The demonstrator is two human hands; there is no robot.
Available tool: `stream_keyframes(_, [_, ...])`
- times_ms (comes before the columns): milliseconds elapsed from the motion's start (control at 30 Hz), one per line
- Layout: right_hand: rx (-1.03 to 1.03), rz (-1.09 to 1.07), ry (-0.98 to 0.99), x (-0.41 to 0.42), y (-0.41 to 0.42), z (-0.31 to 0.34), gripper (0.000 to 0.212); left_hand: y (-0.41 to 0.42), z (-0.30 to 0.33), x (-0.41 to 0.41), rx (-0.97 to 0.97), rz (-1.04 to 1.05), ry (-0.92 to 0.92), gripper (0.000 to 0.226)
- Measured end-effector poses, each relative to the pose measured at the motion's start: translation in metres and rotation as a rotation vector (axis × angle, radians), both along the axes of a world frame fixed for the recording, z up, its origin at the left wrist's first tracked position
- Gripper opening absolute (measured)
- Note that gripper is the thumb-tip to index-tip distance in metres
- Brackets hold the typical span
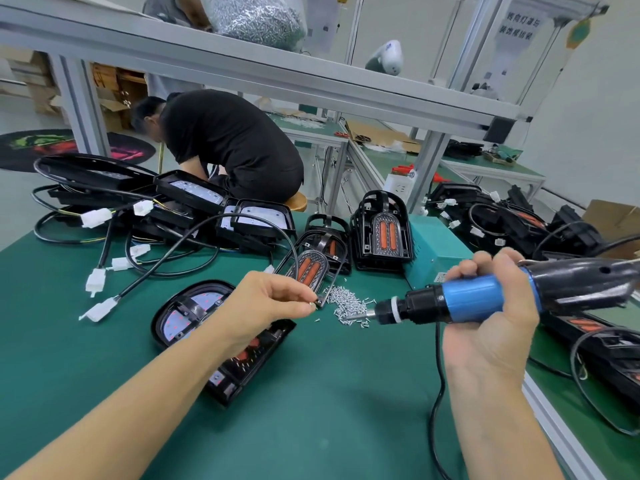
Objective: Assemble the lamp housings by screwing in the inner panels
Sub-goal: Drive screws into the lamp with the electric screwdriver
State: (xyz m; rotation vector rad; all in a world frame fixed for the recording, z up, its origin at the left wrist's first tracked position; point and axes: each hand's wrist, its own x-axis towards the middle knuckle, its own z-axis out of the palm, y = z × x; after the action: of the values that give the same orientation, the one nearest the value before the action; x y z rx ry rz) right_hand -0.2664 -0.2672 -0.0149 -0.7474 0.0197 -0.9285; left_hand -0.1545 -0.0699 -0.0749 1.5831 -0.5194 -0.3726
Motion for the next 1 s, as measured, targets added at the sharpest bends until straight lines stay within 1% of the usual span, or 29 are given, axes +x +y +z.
stream_keyframes(100, [0.015, 0.046, -0.047, 0.002, 0.012, 0.011, 0.015, 0.007, 0.005, -0.007, -0.09, -0.014, 0.048, 0.022])
stream_keyframes(233, [-0.008, 0.076, -0.08, 0.005, 0.027, 0.023, 0.012, 0.012, 0.009, -0.016, -0.129, -0.007, 0.064, 0.012])
stream_keyframes(367, [-0.027, 0.095, -0.09, 0.008, 0.037, 0.029, 0.014, 0.017, 0.011, -0.022, -0.165, -0.017, 0.064, 0.016])
stream_keyframes(467, [-0.049, 0.089, -0.085, 0.009, 0.042, 0.029, 0.015, 0.021, 0.012, -0.024, -0.163, -0.01, 0.054, 0.024])
stream_keyframes(567, [-0.06, 0.088, -0.084, 0.01, 0.045, 0.029, 0.015, 0.023, 0.013, -0.027, -0.138, 0.001, 0.043, 0.025])
stream_keyframes(867, [-0.079, 0.08, -0.092, 0.012, 0.049, 0.028, 0.016, 0.024, 0.009, -0.025, -0.155, -0.004, 0.031, 0.021])
stream_keyframes(1000, [-0.082, 0.074, -0.107, 0.016, 0.052, 0.027, 0.016, 0.026, 0.007, -0.021, -0.134, 0.012, 0.029, 0.015])
